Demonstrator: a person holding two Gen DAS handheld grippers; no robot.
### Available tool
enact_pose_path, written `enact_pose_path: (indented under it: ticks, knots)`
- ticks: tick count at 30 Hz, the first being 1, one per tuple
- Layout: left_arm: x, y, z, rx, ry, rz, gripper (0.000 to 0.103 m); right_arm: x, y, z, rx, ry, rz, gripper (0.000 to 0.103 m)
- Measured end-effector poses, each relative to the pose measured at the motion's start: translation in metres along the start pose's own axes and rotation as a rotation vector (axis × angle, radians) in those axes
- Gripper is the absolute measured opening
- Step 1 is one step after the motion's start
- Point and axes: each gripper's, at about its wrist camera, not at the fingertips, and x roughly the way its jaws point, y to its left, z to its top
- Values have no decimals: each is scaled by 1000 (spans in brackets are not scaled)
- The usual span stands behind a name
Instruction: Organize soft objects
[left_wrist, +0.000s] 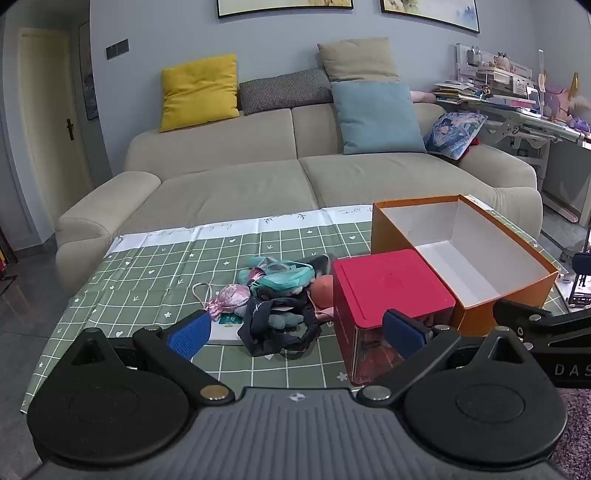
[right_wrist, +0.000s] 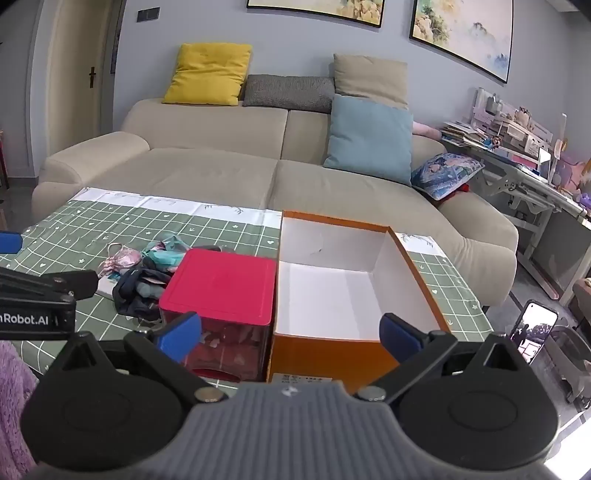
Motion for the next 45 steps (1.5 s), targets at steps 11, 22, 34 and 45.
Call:
enact_pose_path:
  ticks: [11, 22, 34, 45]
  knots:
    - [0, 0, 0, -4, -2, -2, 103, 0, 1, 2, -8, 0, -3, 101]
    - [0, 0, -2, -8, 2, 0, 103, 1, 3, 0, -9, 6, -5, 101]
    - [1, 0, -5, -11, 5, 0, 103, 3, 2, -2, -12, 10, -2, 101]
    - [4, 0, -8, -16, 14, -4, 103, 4, 1, -2, -6, 20, -4, 101]
